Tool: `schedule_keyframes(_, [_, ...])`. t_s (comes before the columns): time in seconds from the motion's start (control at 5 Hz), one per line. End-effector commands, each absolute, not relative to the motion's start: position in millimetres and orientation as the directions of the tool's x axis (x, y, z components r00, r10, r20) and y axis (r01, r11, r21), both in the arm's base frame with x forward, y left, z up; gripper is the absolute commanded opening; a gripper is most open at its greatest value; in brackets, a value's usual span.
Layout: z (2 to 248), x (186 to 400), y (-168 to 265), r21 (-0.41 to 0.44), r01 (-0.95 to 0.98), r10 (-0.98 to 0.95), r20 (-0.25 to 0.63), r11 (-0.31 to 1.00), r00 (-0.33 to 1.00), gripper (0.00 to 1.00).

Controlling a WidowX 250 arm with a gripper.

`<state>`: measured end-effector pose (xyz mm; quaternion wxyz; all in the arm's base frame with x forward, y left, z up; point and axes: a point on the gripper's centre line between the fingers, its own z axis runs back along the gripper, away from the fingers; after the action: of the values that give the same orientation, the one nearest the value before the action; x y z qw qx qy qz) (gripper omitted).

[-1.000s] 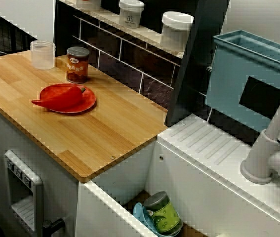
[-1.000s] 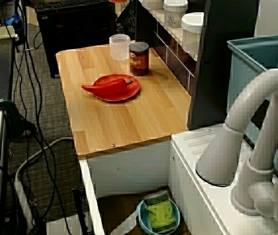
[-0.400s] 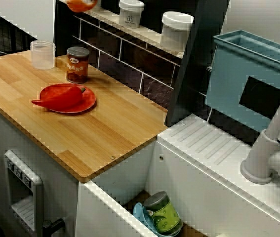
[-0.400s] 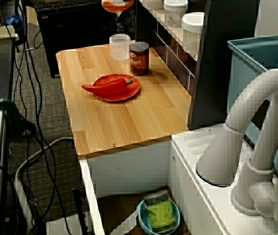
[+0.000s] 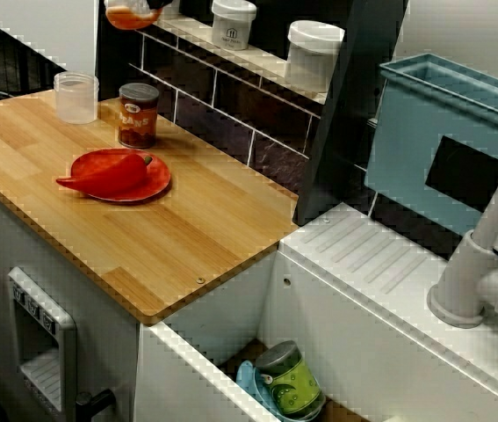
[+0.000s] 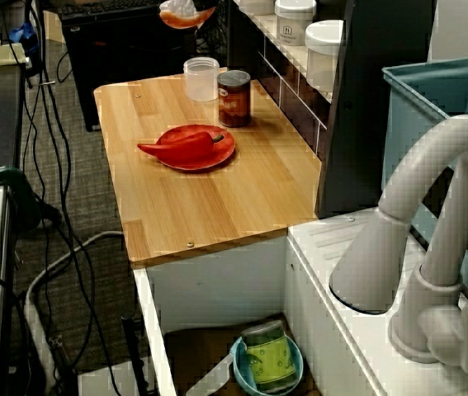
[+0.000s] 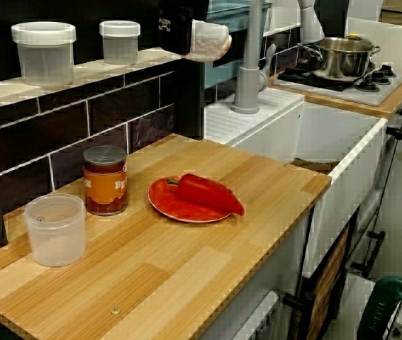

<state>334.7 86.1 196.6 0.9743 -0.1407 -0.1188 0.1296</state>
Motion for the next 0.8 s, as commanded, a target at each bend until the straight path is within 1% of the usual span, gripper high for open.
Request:
schedule_keyframes(0.0, [200,316,93,-0.224,-0.158,0.222,0.302,0.962,0.927,0.00])
schedule_keyframes(0.4, [181,305,92,-0.157,-0.134,0.178,0.312,0.979,0.933,0.00])
schedule_keyframes(0.6, [167,302,93,-0.123,-0.142,0.175,0.327,0.982,0.929,0.00])
